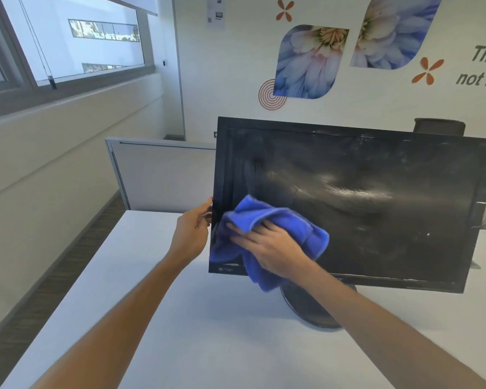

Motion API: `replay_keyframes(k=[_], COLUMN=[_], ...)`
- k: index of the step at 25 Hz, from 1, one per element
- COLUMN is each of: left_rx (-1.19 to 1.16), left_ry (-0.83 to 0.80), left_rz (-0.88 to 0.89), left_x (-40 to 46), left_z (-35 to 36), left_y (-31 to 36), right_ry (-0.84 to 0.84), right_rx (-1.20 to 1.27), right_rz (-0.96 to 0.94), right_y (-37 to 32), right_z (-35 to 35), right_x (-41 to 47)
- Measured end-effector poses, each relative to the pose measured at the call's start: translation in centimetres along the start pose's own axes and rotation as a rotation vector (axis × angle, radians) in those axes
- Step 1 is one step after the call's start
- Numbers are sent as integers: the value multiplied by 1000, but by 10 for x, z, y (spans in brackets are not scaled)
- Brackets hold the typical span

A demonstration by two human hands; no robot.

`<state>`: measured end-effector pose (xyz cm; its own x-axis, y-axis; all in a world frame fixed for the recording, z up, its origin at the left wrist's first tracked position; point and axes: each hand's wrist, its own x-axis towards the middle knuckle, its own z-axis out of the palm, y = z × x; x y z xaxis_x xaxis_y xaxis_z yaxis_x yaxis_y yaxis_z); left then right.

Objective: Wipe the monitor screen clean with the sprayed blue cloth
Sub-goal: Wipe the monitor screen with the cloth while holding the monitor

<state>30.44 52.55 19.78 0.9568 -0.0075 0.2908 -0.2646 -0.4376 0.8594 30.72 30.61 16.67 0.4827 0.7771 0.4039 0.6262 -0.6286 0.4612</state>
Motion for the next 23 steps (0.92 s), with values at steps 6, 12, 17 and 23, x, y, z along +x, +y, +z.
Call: replay_keyframes(k=[6,12,17,23], left_rx=[-13,-7,-12,-14], left_ry=[-18,-12,-8,-2], left_rz=[-40,-46,-43,-33], left_x=[0,-2,-2,0], left_z=[-1,0,0,-1], left_y=[0,0,0,0], right_ry=[125,181,148,193], right_rx=[-186,-196,-103,40], right_rz=[294,519,553,475], right_y=[72,82,73,49], right_z=[-53,-56,-50,-41], right_x=[75,98,95,79])
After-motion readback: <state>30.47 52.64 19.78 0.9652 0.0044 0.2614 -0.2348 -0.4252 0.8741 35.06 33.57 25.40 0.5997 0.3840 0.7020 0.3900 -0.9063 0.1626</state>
